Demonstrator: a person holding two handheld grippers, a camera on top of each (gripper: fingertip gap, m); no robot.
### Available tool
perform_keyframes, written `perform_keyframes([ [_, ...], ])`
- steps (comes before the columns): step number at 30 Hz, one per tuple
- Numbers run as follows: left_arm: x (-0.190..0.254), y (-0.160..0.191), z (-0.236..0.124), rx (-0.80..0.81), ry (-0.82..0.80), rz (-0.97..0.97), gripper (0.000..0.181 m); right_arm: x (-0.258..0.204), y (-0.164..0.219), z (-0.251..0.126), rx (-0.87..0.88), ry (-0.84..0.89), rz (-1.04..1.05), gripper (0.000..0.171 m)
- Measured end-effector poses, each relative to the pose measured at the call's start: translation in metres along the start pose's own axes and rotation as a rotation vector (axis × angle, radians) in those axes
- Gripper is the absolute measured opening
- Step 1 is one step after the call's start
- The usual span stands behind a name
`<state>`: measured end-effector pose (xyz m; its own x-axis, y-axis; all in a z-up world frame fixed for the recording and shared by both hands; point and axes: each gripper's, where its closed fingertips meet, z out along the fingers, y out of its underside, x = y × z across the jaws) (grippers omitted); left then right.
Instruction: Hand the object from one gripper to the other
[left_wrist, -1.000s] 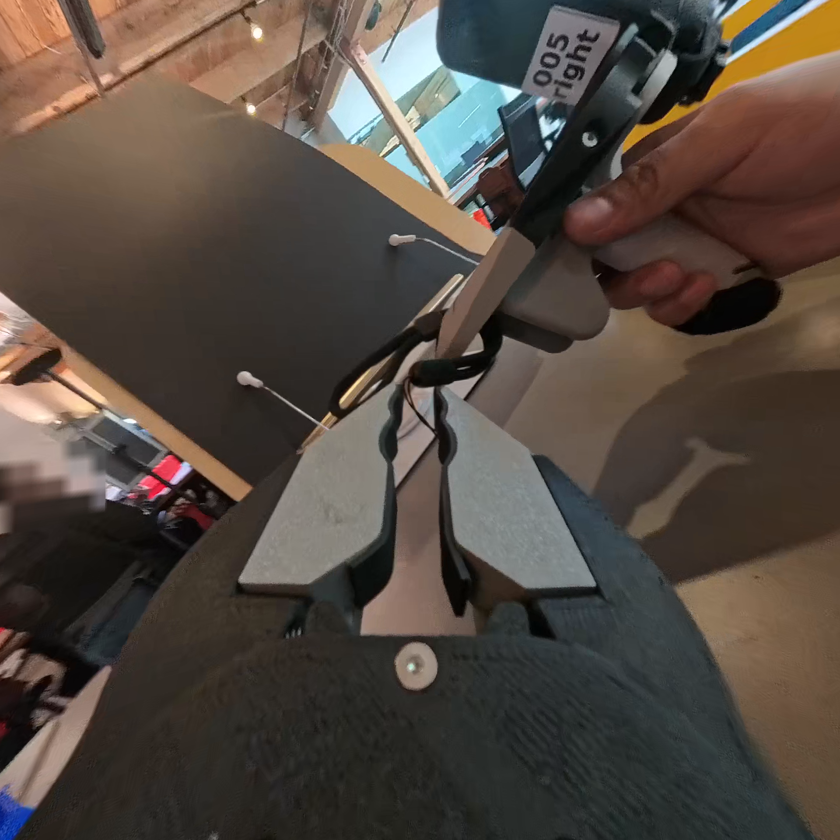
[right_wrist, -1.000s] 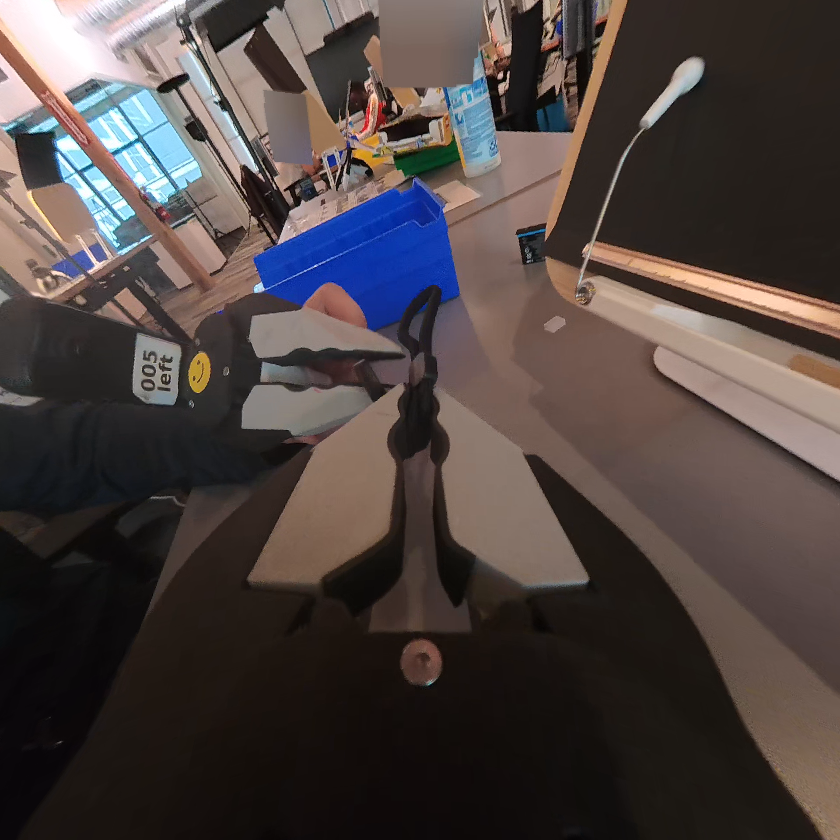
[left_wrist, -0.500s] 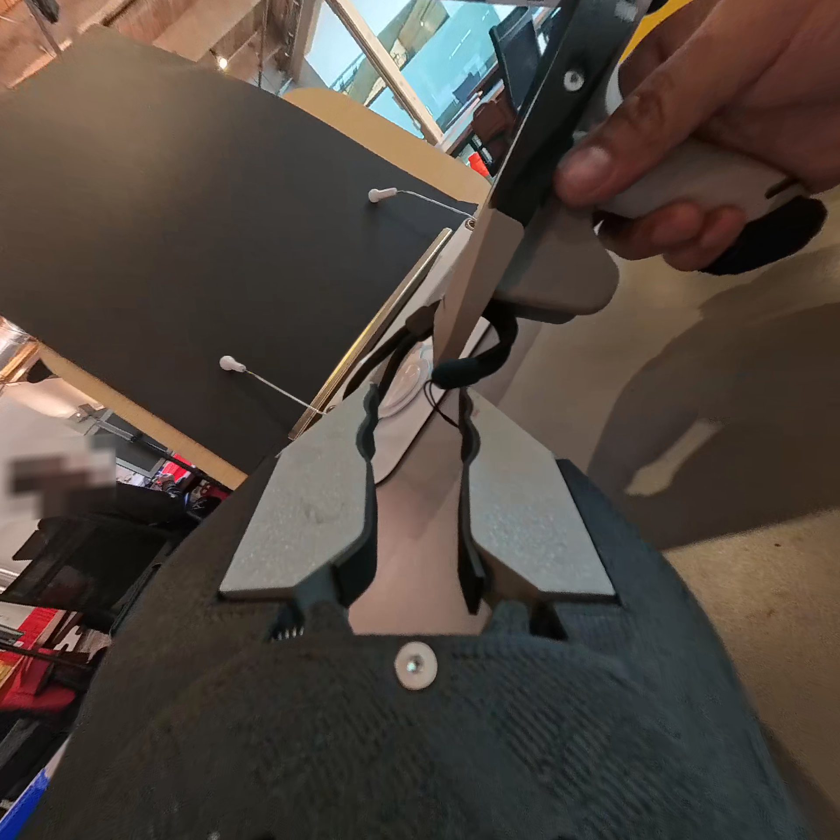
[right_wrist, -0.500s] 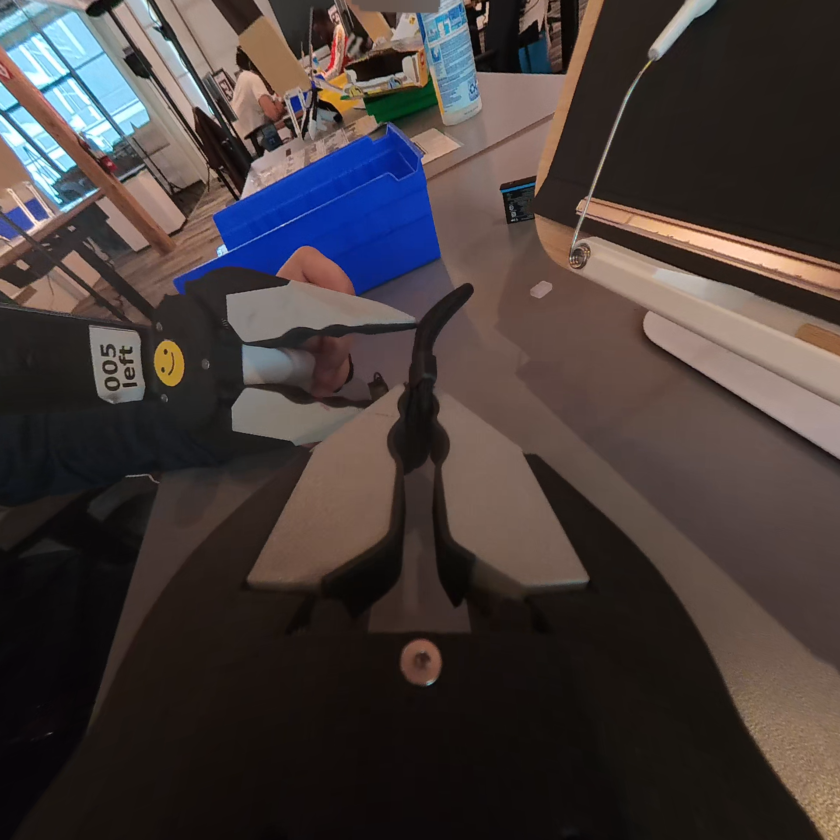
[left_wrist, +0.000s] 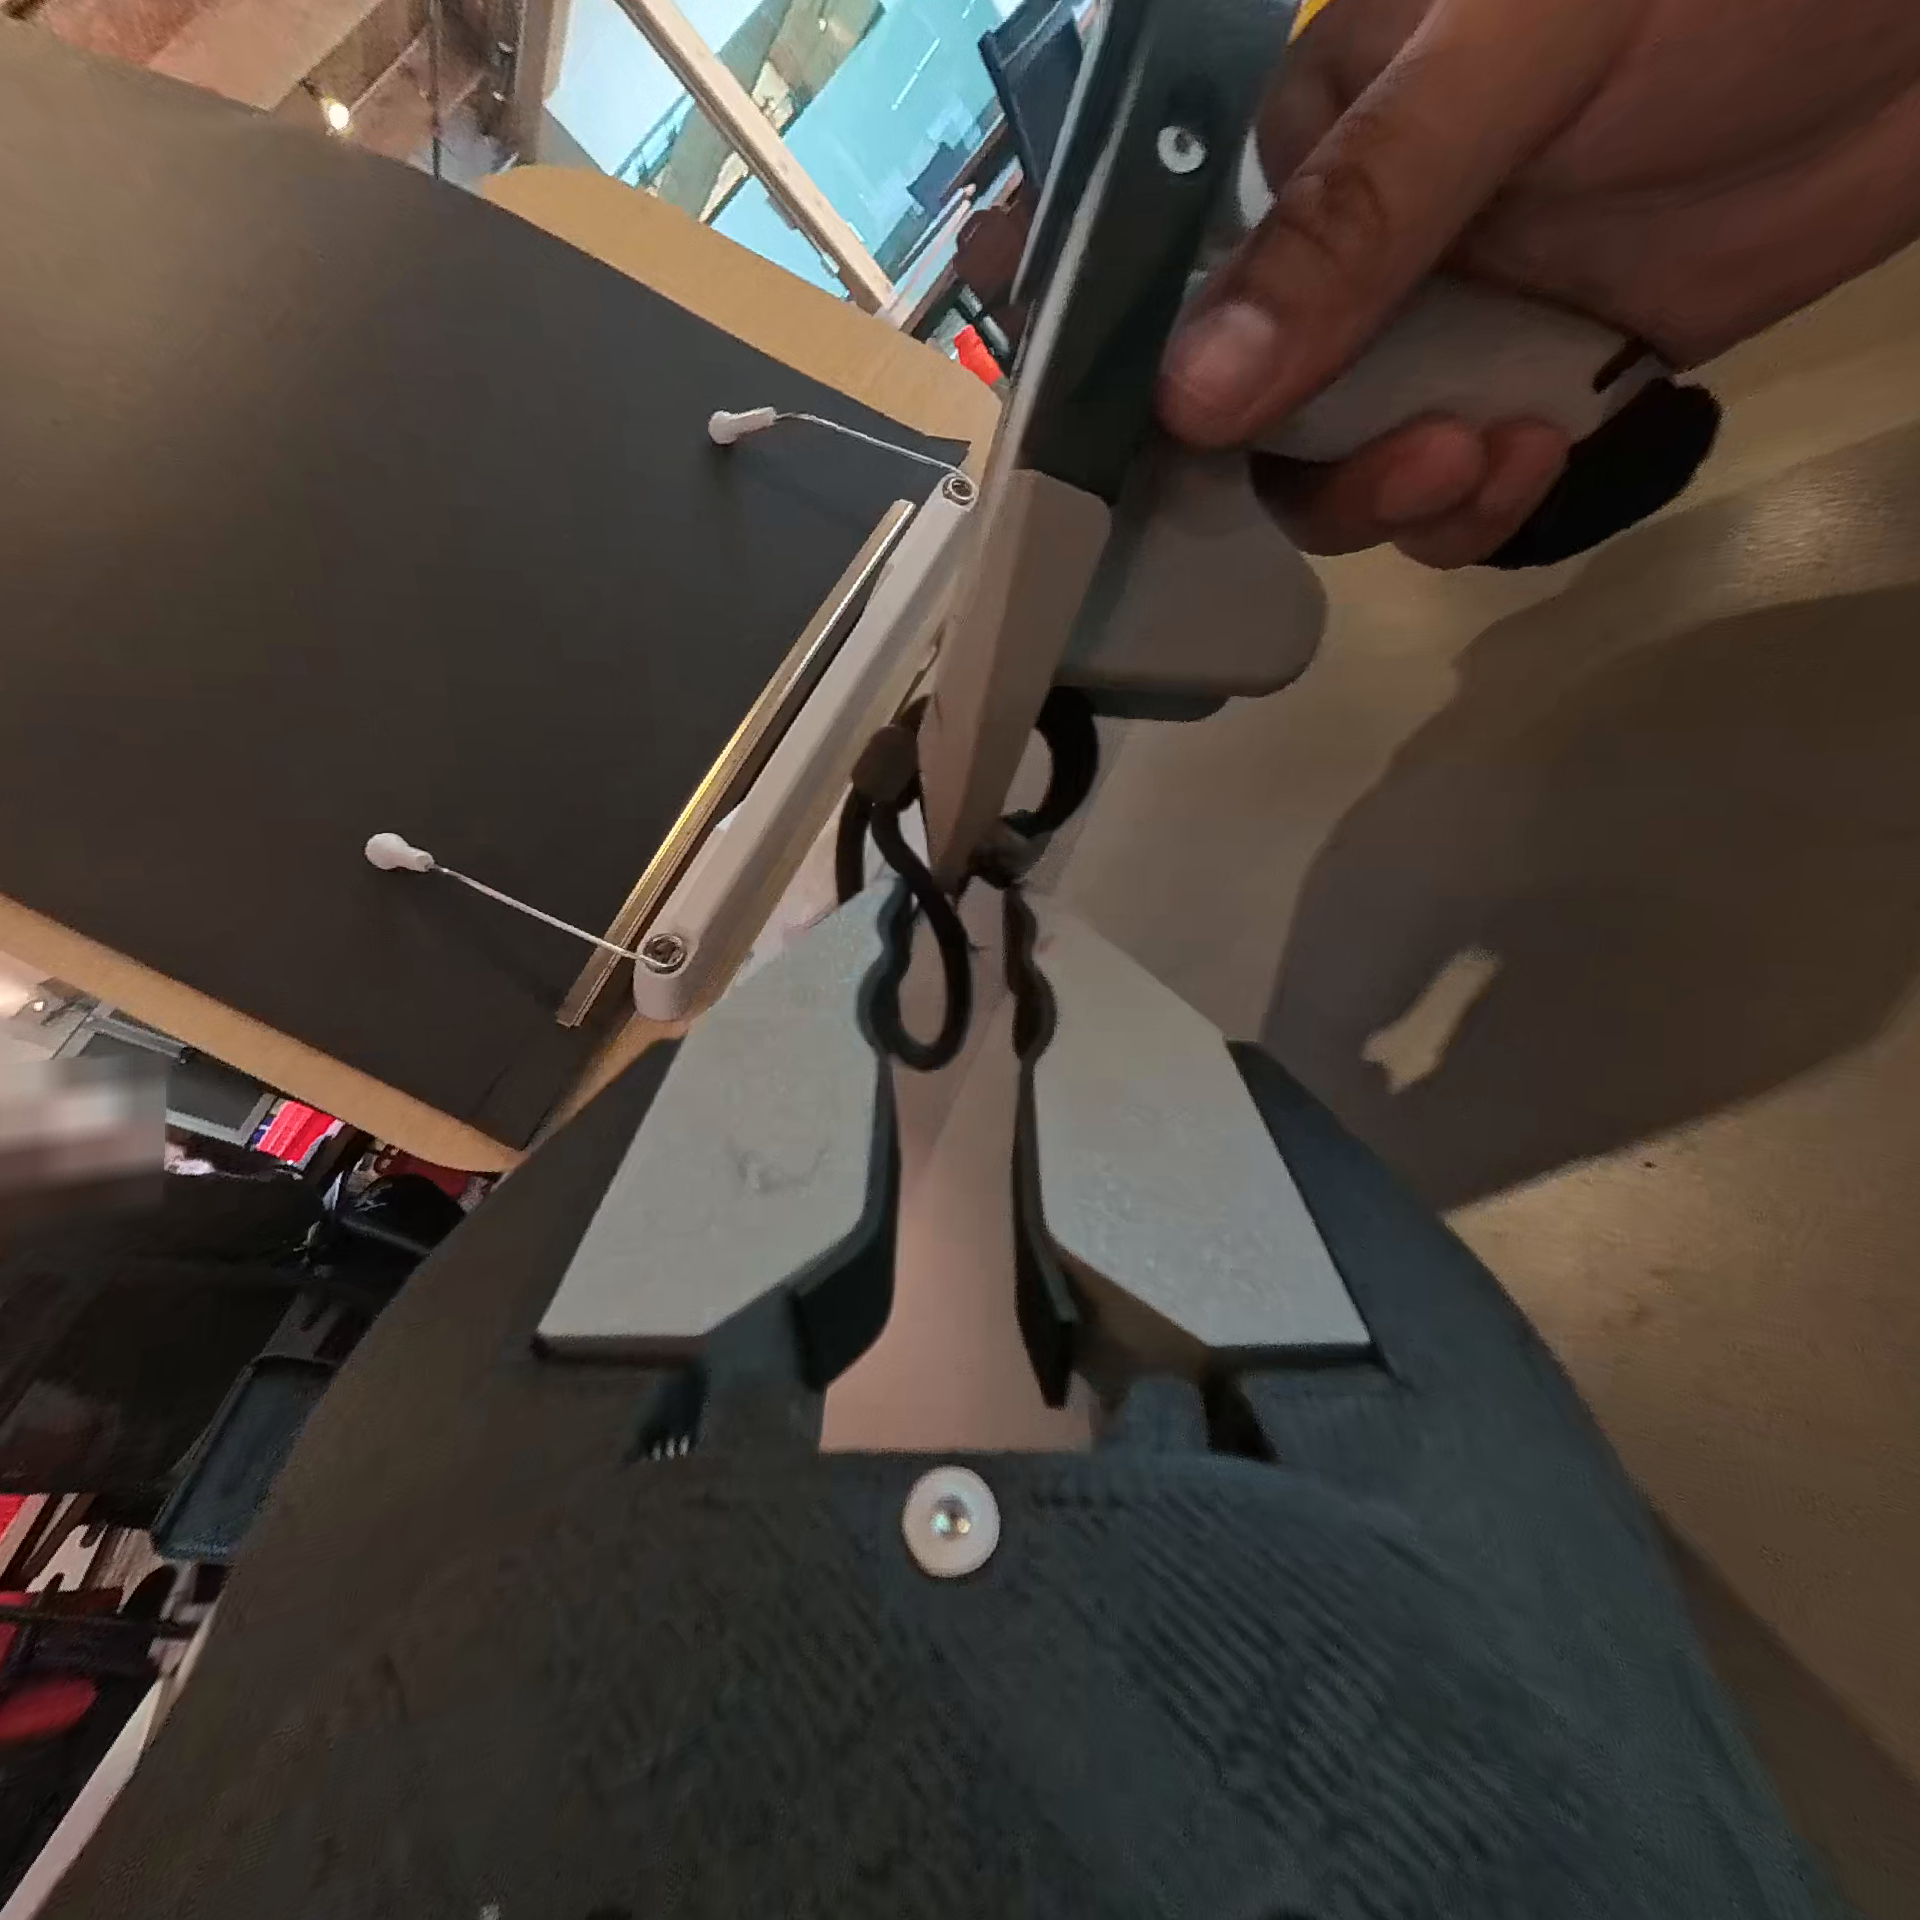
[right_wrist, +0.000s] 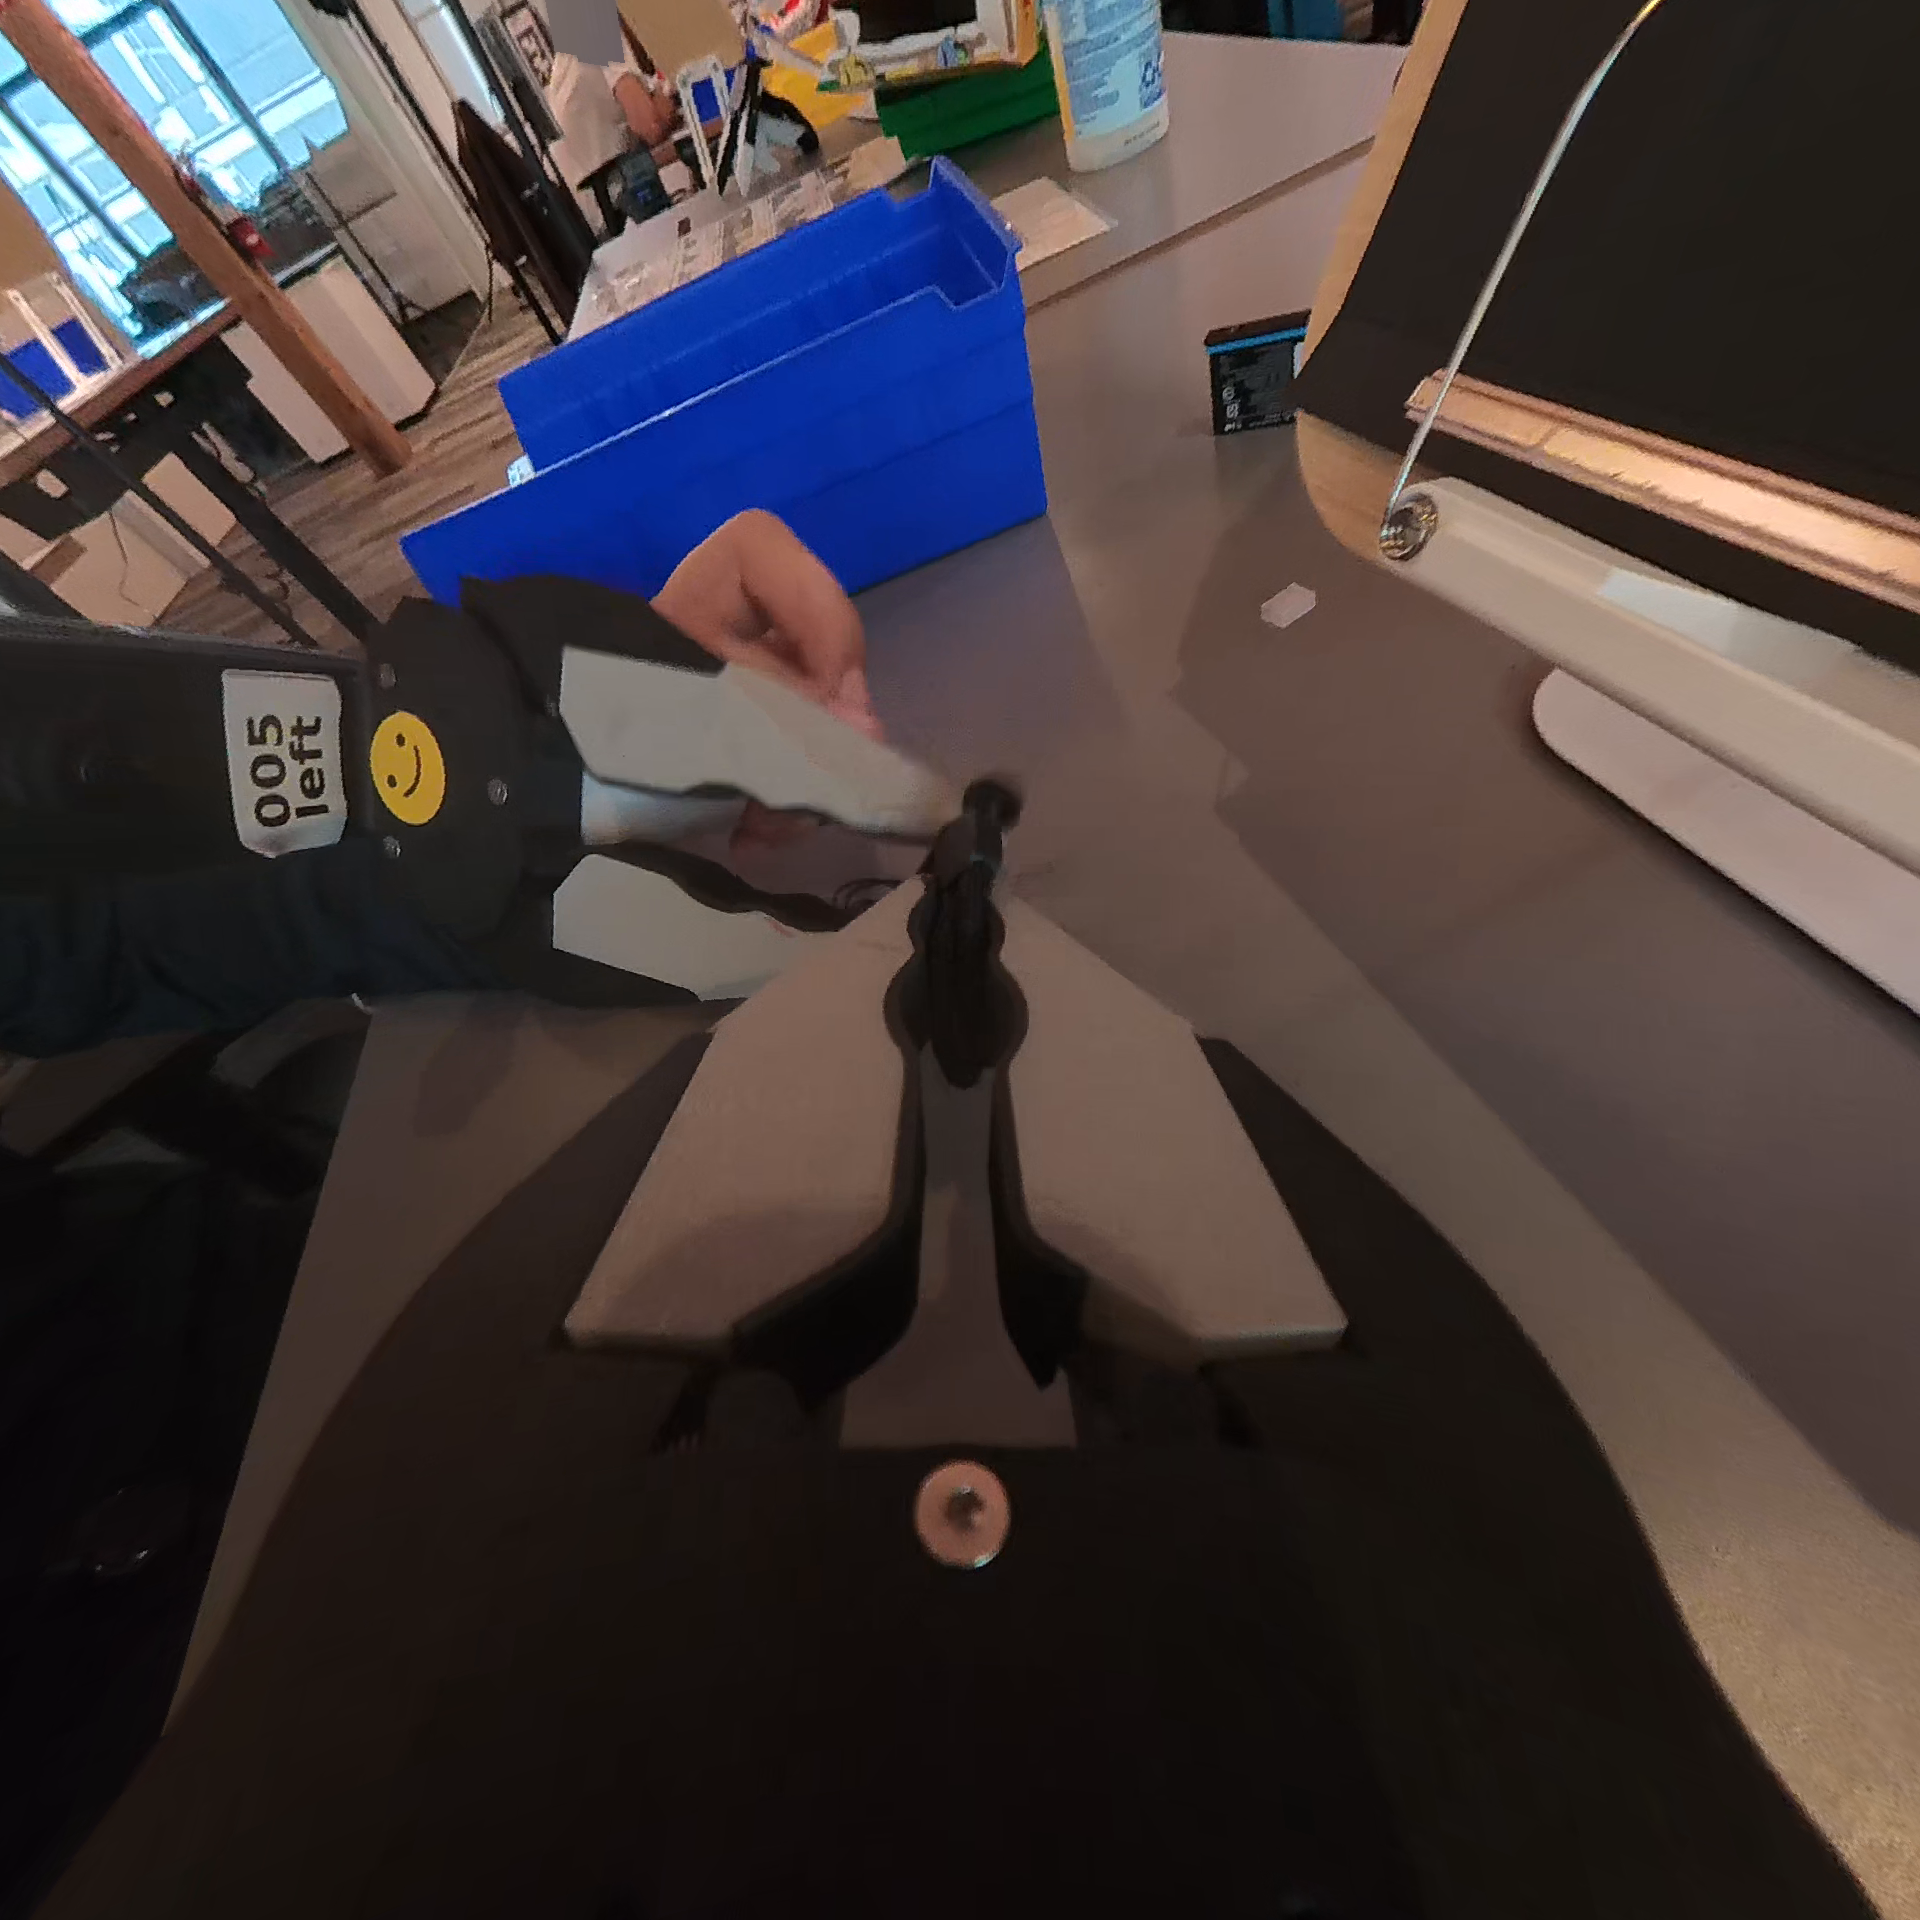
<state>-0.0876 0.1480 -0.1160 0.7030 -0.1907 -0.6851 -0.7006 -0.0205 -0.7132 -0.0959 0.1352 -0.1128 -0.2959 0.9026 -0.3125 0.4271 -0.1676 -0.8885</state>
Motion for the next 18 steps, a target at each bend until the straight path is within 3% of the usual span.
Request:
perform_keyframes([
  [3, -0.006, 0.002, 0.0, -0.019, -0.019, -0.019, 0.0, 0.003, -0.001, -0.004, 0.0, 0.002, 0.011, 0.004],
  [11, -0.013, 0.008, 0.0, -0.033, 0.002, -0.134, 0.0, 0.011, -0.012, -0.022, 0.02, 0.06, -0.056, 0.025],
  [16, -0.008, 0.006, 0.0, -0.024, 0.038, -0.168, 0.0, -0.024, -0.006, -0.031, -0.041, -0.056, -0.271, 0.052],
  [18, -0.007, 0.005, 0.0, -0.016, 0.053, -0.191, 0.0, -0.015, 0.0, -0.029, -0.095, 0.058, -0.371, 0.057],
])
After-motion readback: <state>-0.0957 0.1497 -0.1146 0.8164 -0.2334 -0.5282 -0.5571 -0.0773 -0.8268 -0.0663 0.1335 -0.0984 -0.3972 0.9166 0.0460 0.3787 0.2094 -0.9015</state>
